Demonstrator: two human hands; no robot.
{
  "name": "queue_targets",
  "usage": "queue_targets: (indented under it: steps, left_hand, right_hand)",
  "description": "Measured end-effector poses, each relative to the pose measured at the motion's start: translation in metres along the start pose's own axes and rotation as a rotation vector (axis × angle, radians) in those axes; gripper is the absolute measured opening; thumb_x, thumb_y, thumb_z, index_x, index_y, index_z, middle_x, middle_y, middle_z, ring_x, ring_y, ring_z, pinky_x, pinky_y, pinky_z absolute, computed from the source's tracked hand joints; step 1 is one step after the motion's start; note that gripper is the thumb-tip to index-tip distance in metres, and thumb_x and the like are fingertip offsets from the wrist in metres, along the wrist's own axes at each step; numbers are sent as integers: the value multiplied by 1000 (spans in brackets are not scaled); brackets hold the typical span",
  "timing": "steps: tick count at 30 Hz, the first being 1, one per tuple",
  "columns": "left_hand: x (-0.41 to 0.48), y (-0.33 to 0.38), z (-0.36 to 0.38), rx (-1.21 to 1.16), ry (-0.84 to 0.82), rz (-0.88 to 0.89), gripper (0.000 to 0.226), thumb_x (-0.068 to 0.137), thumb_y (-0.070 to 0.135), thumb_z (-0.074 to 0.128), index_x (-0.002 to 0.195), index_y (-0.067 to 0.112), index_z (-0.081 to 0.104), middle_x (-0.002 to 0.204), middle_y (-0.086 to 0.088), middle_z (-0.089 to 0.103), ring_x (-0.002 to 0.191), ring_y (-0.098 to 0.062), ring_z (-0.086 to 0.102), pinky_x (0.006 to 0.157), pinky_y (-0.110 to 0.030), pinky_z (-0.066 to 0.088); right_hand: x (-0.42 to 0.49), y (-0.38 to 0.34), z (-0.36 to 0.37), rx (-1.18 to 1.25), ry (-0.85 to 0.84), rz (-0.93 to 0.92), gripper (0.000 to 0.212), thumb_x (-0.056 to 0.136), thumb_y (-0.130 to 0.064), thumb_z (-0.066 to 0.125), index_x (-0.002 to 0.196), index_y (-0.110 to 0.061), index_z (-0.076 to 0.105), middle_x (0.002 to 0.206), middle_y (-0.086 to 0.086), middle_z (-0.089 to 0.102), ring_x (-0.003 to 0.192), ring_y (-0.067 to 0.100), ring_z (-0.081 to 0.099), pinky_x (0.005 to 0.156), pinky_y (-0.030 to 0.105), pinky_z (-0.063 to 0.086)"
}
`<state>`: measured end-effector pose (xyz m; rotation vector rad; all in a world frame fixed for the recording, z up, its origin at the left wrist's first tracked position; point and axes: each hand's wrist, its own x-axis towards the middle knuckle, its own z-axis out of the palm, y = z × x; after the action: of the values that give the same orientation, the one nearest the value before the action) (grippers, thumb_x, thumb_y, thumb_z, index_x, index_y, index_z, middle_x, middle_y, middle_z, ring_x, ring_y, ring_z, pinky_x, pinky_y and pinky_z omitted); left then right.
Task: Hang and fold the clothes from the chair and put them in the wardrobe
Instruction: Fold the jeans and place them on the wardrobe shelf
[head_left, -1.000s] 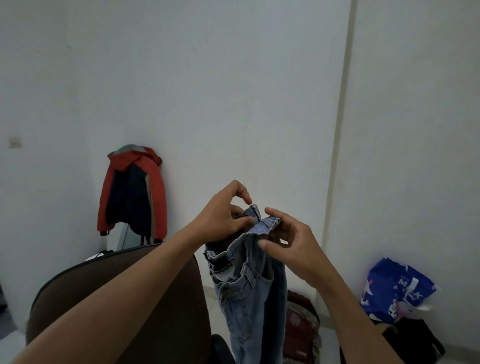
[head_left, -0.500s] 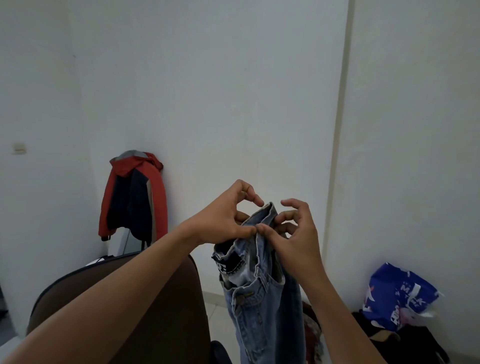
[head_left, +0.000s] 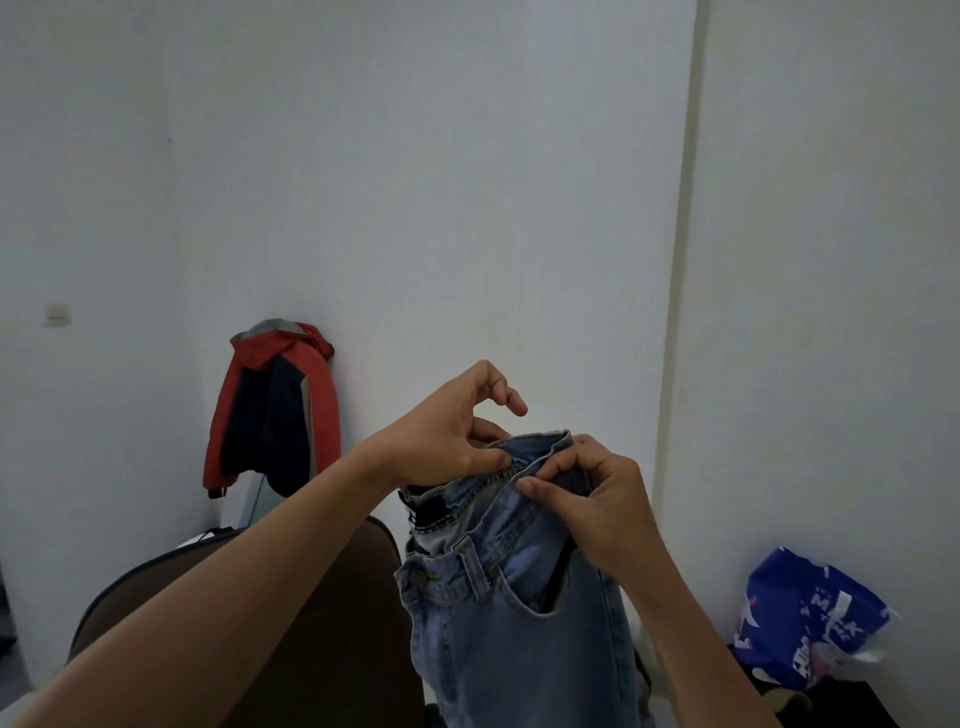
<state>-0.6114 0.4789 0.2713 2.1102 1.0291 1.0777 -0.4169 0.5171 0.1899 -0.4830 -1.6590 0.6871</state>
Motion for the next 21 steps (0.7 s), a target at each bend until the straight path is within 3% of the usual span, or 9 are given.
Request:
queue_targets:
  steps: [4,10,14,18,21]
  left_hand:
    - [-8,9,-8,66,35,26,45,83,-9,71,105,18,44,129,-3,54,103,-22,71,86,-43,59]
    - [-28,15,-27,179,149,75,36,80,0,78,100,16,52,128,3,57,103,-19,71,84,-50,59]
    - [-40,9,-32,253,341,208,38,71,20,89,97,24,61,147,15,40,126,-12,55,99,-42,53]
    - [-45,-1,-26,-32,433,318,47,70,26,87,109,33,64,163,22,3,144,-6,34,108,-38,43]
    - [-47,-8,-18,-292,421,284,43,69,14,86,106,30,70,164,17,4,139,10,32,104,-28,45]
  right_hand:
    - [2,-4,6,29,89,-28,17,69,-7,88,73,-16,74,86,-2,70,85,15,69,78,24,55]
    - [19,-21,9,27,204,-23,16,70,-9,88,73,-17,75,85,0,71,83,16,69,79,29,57]
    - [32,-36,8,131,275,-14,14,73,-9,86,75,-12,73,82,8,73,80,22,70,78,38,60]
    - [51,-56,6,156,322,-29,13,74,-12,86,79,-10,74,80,5,75,80,21,70,83,45,60]
    - [65,-72,5,154,357,-55,13,74,-13,86,77,-12,74,78,1,75,77,16,70,84,42,60]
